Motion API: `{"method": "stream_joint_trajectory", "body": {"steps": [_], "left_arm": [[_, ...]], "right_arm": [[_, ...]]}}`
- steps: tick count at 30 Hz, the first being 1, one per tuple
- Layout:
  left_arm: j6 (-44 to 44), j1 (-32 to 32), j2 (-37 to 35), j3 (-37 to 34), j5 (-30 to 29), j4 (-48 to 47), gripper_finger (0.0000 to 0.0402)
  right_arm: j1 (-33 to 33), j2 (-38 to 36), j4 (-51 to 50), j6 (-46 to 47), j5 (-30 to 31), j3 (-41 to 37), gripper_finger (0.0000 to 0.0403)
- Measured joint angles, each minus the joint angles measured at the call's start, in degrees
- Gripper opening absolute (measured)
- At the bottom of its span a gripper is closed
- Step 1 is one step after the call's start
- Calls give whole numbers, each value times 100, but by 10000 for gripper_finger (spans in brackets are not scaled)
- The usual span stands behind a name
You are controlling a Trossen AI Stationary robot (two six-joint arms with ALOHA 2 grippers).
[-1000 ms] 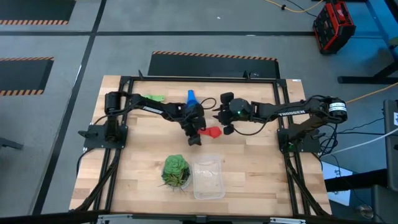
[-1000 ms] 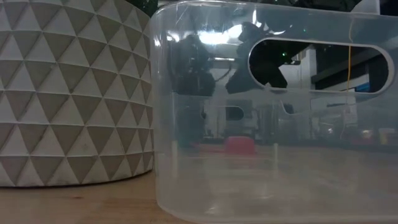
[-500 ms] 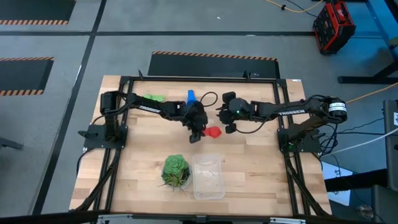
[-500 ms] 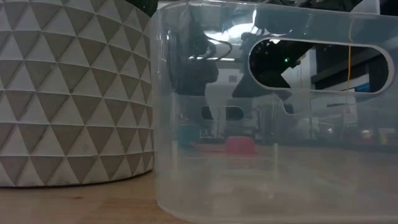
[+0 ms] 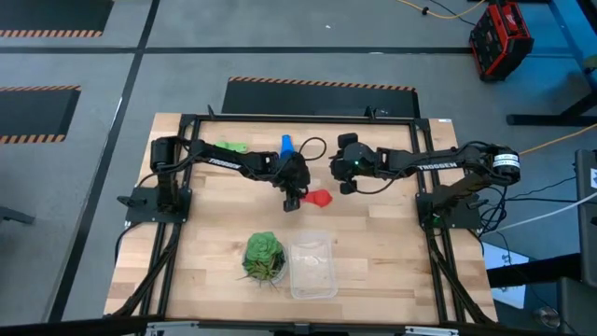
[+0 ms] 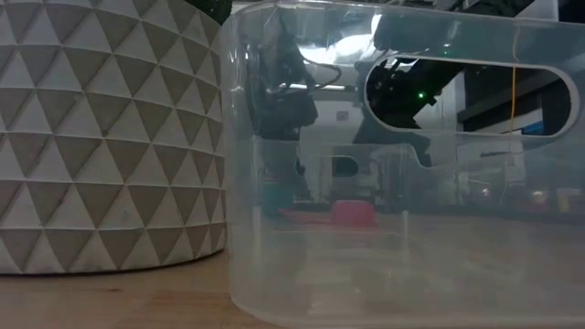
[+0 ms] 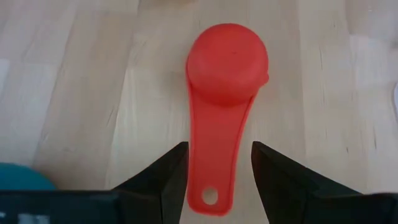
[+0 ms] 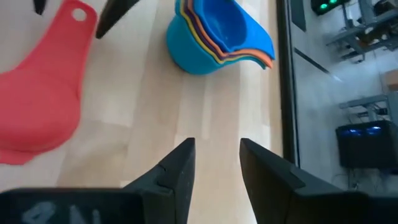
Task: Nest measuring cups in basket
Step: Stack the red measuring cup on top of the blue measuring cup
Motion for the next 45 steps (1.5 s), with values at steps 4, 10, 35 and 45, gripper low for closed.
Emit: {"method": "stream_joint_trajectory", "body": {"steps": [4, 10, 35, 45], "left_arm": [[-206, 0, 1, 0, -3, -3, 180], [-168, 1, 1, 0, -7, -5, 199], [444, -98, 298, -11, -174, -243, 197], [603, -132, 438, 13, -350, -253, 197]], "right_arm": [[-15, 0, 2, 0, -96, 0, 131], [-15, 2, 2, 0, -104, 0, 131], [-15, 2, -2, 0, -546, 4, 131], [-15, 2, -42, 0, -546, 7, 131]]}}
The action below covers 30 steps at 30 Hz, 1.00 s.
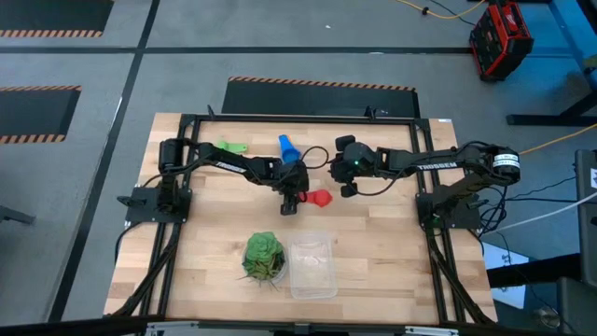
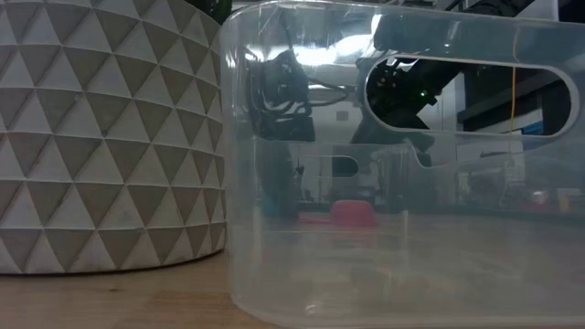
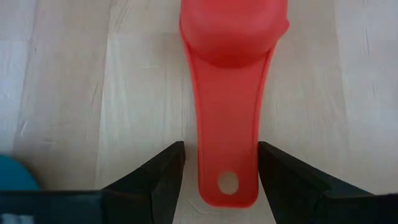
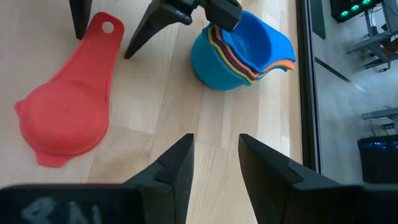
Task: Nest measuring cups in basket
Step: Stack the red measuring cup on top of the blue measuring cup
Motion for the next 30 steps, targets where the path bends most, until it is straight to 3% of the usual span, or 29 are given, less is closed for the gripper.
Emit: {"method": "stream_joint_trajectory", "body": {"steps": [12, 20, 30], "left_arm": [[575, -224, 7, 0, -491, -44, 188], [384, -229, 15, -2, -342, -64, 154], [49, -220, 20, -9, -340, -53, 143]], "right_arm": [[0, 0, 1, 0, 3, 0, 131], [0, 0, 1, 0, 4, 0, 131], [0, 0, -38, 0, 5, 0, 131]]}}
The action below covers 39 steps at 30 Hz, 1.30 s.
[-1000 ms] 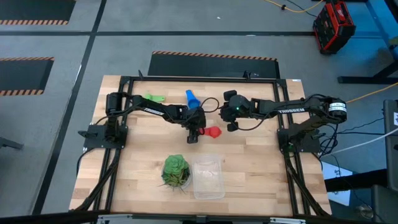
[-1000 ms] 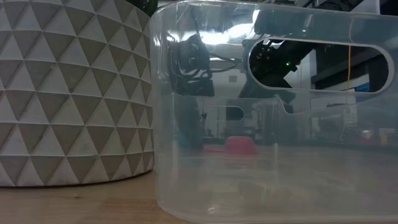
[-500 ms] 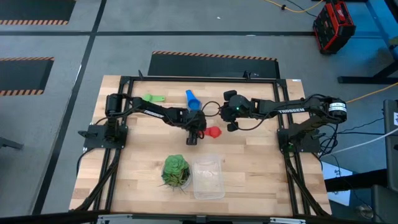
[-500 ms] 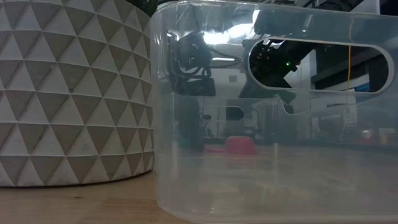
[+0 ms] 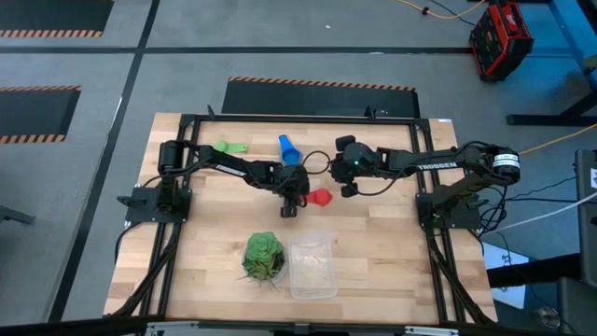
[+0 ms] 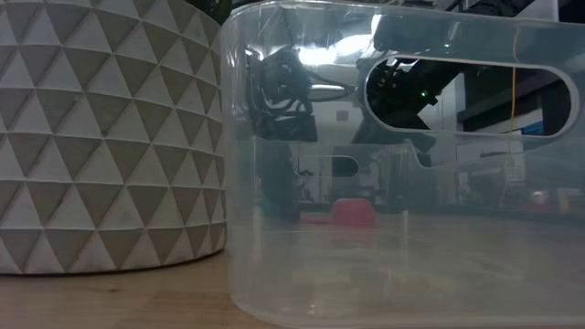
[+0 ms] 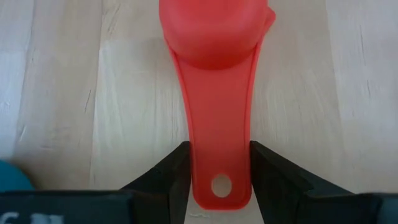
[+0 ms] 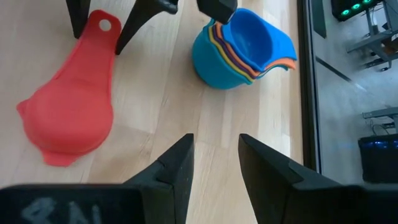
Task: Nest measuring cups in basket
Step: Stack the red measuring cup on top of the blue measuring cup
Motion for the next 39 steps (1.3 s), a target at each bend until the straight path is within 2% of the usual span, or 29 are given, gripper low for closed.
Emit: {"method": "stream_joint_trajectory", "body": {"steps": [12, 19, 27, 35, 39], "left_arm": [[-873, -3, -9, 244, 47, 6, 141], [-993, 93, -9, 627, 478, 32, 141], [-1185, 365, -24, 1183, 1256, -74, 141], [-1358, 638, -33, 1579, 2047, -304, 141], [-1614, 776, -36, 1629, 2385, -300, 141]], "right_arm": [[2, -82, -526, 0, 30, 0, 131], [1, -689, -1249, 0, 45, 0, 131], [0, -1591, -2599, 41, 47, -2, 131], [2, -2458, -3875, 1253, 44, -2, 131], [2, -2674, -4087, 2051, -78, -2, 131]]}}
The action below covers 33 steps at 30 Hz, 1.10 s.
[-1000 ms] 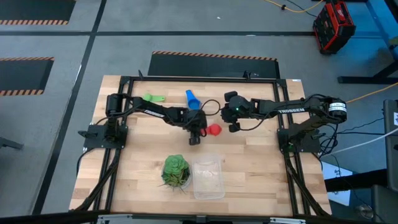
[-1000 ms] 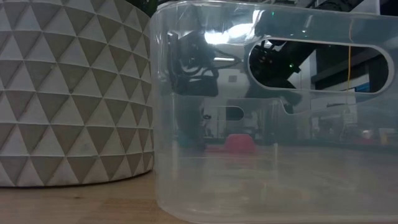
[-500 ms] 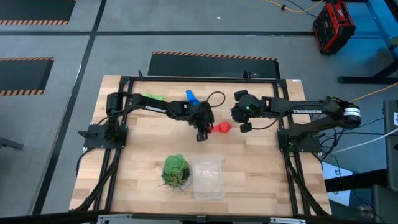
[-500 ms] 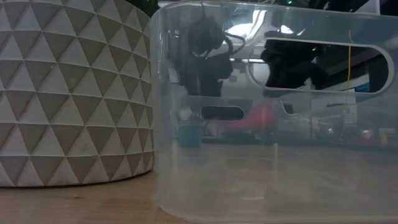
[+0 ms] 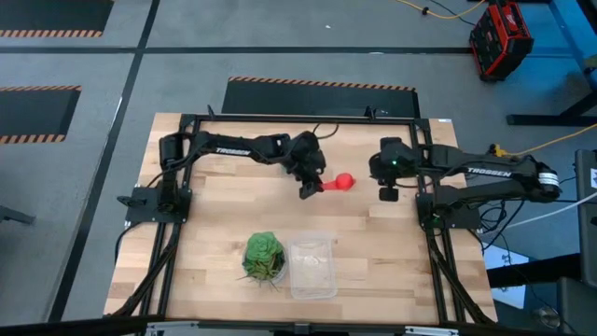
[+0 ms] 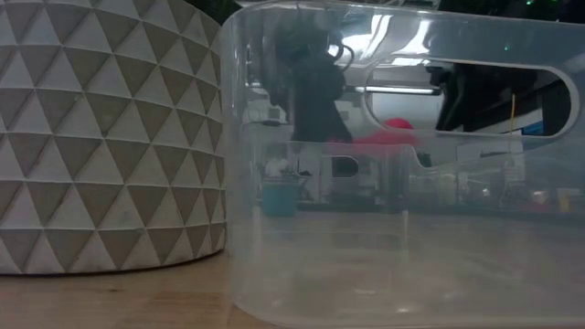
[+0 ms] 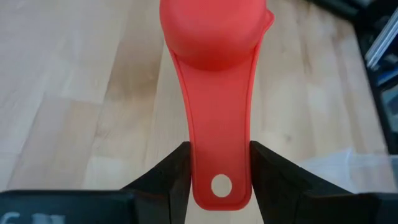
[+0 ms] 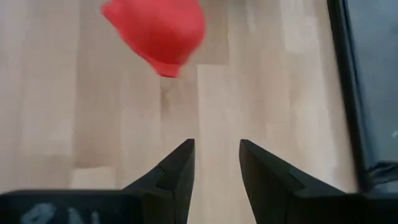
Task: Nest measuring cups in basket
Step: Stack the red measuring cup on top of the blue measuring cup
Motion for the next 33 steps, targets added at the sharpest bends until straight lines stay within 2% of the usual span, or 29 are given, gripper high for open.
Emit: {"method": "stream_joint_trajectory", "body": {"steps": [7, 11, 16, 18, 23, 25, 33], "left_arm": [[-463, 208, -3, 3, 468, 20, 141], [-658, 288, -3, 3, 647, 22, 141], [-909, 376, -3, 3, 742, 26, 141], [-922, 405, -3, 3, 765, 31, 141], [-1060, 473, -5, 3, 802, 81, 141], [-1088, 509, -5, 3, 927, 81, 141], [-1616, 652, -5, 3, 1311, 112, 141]], "right_arm": [[14, -27, 17, 498, -667, 0, 131], [146, -27, 67, 479, -677, 0, 131], [355, -27, 602, 364, -677, -2, 131], [441, -27, 818, 215, -602, -2, 131], [658, -25, 1215, -166, 243, -2, 131], [716, -25, 1305, -361, 410, -2, 131], [765, -25, 1696, -771, 302, -2, 131]]}}
